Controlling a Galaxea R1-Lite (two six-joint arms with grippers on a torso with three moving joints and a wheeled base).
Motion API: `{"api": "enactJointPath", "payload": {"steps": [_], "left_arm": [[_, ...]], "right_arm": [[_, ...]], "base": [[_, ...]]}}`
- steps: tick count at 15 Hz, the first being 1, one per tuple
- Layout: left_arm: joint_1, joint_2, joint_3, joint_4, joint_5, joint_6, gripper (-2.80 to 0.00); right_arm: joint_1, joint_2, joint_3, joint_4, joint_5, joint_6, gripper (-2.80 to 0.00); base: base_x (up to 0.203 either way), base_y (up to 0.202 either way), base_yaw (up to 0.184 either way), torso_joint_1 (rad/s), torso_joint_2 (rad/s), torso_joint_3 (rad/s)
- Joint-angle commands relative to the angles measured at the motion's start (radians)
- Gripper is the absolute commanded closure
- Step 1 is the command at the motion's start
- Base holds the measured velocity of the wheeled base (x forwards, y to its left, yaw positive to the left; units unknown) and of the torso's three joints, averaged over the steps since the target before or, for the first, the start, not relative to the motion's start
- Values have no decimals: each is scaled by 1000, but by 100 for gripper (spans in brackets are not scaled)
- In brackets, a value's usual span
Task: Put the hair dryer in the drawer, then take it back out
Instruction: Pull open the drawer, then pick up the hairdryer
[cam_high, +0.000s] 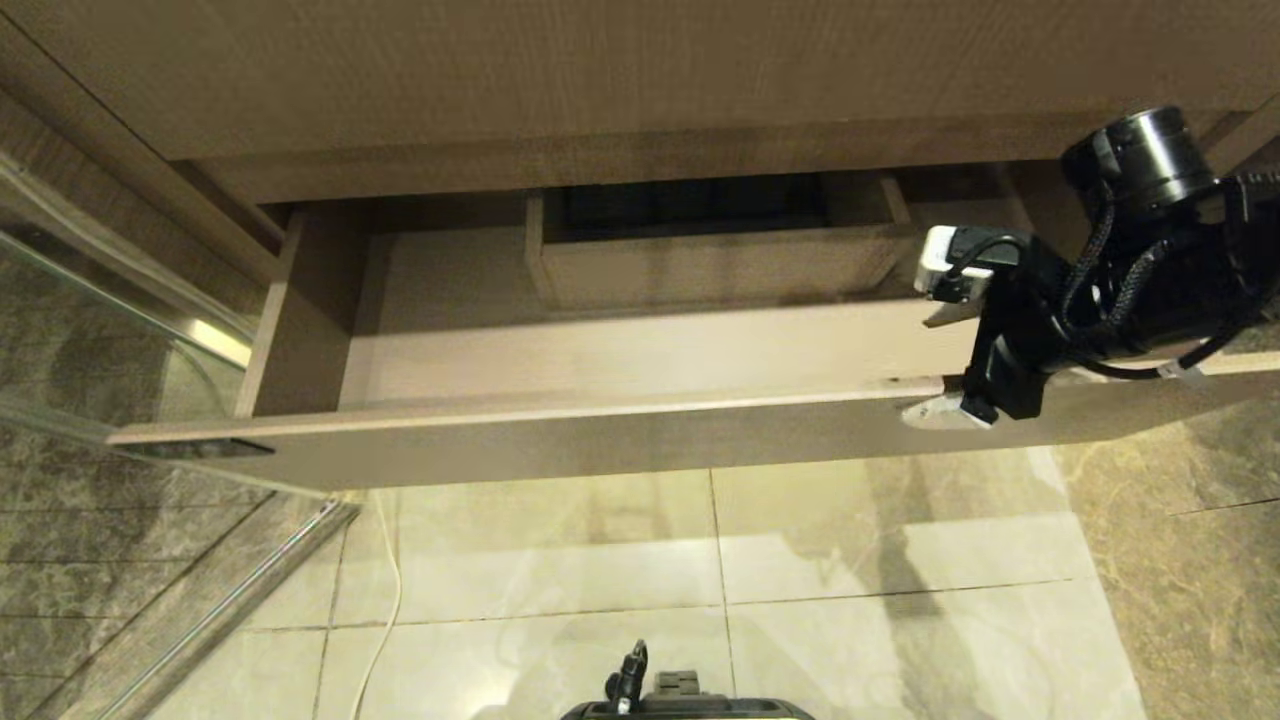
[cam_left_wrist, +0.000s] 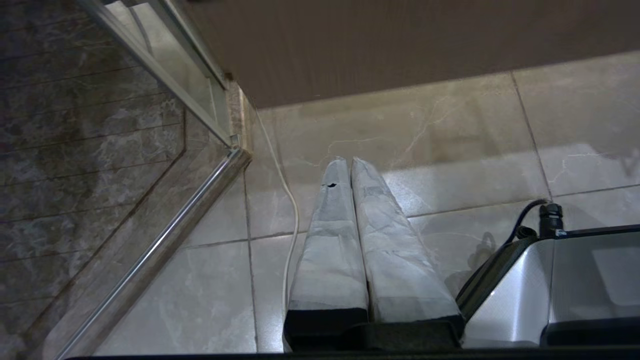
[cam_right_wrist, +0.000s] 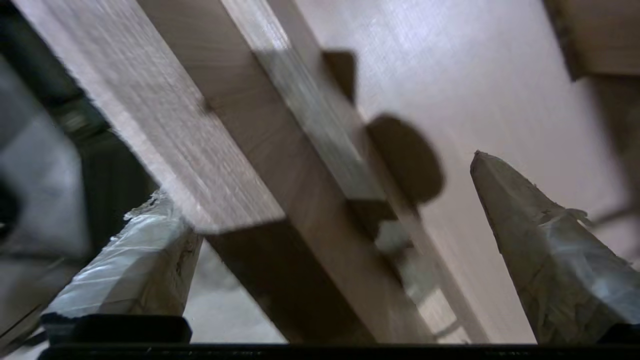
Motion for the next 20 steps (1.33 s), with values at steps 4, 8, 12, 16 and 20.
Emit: {"api": "enactJointPath", "payload": {"steps": [4, 8, 12, 16, 20], "left_arm": [[-1, 0, 2, 0, 0, 1, 0], [-1, 0, 2, 0, 0, 1, 0], [-1, 0, 2, 0, 0, 1, 0], [1, 0, 2, 0, 0, 1, 0], [-1, 0, 2, 0, 0, 1, 0]], "right_arm": [[-35, -246, 200, 76, 4, 12, -280], [-41, -468, 362, 182, -1, 17, -280], [-60, -656, 423, 205, 4, 74, -280], [-95, -714, 420, 141, -2, 204, 0], [-131, -786, 410, 124, -4, 324, 0]], "base": [[0, 0, 0, 0, 0, 0], [0, 0, 0, 0, 0, 0], [0, 0, 0, 0, 0, 0], [0, 0, 0, 0, 0, 0], [0, 0, 0, 0, 0, 0]]}}
